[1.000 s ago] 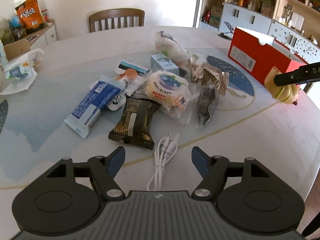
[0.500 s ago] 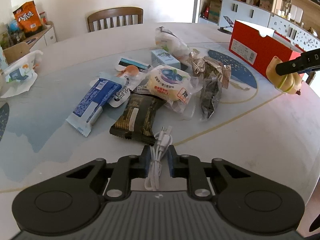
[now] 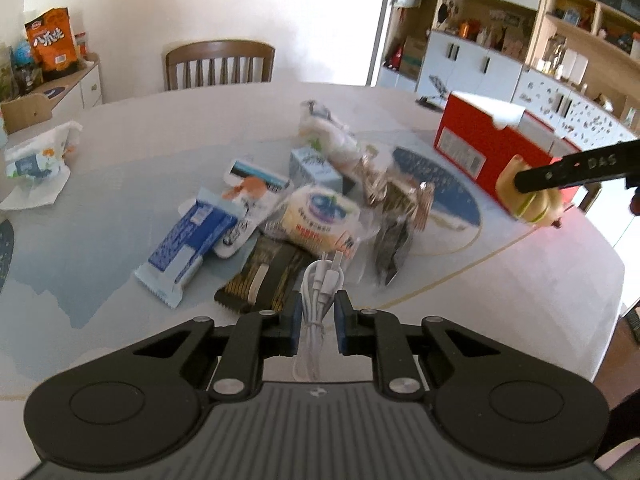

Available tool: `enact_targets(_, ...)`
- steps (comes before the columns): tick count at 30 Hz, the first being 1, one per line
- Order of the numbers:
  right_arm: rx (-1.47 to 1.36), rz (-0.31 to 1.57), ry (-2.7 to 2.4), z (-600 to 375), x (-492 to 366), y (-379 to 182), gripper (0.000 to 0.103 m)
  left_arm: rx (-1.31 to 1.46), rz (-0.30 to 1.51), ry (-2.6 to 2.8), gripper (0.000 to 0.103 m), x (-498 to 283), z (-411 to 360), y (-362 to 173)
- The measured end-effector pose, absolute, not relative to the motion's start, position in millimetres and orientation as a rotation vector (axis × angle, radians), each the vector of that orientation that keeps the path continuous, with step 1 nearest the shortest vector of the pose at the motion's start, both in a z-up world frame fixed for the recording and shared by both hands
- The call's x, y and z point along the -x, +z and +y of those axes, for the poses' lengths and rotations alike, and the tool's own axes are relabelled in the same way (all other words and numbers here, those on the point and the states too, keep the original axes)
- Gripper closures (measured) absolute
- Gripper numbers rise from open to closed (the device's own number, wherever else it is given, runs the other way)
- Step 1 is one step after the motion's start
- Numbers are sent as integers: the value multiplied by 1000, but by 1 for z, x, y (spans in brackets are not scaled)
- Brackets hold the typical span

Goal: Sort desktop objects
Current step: 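Lift the yellow toy with the right tool and carry it over the red box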

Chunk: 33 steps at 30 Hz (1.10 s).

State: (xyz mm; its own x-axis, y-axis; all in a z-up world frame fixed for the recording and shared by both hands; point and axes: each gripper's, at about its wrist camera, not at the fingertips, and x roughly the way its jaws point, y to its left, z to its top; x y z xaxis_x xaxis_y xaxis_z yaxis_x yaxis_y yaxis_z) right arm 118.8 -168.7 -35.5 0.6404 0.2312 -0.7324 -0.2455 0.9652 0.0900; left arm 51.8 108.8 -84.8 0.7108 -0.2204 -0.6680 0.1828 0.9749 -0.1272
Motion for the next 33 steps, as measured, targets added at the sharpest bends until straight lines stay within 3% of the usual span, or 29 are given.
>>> enact_targets(14,-28,811,270,-173,-116,-13,53,59,699,-276,88,-60,101,-54)
enact_targets(33,-22,760,355,-248,-166,22,53,46,630,-249,87,-107,12,-12)
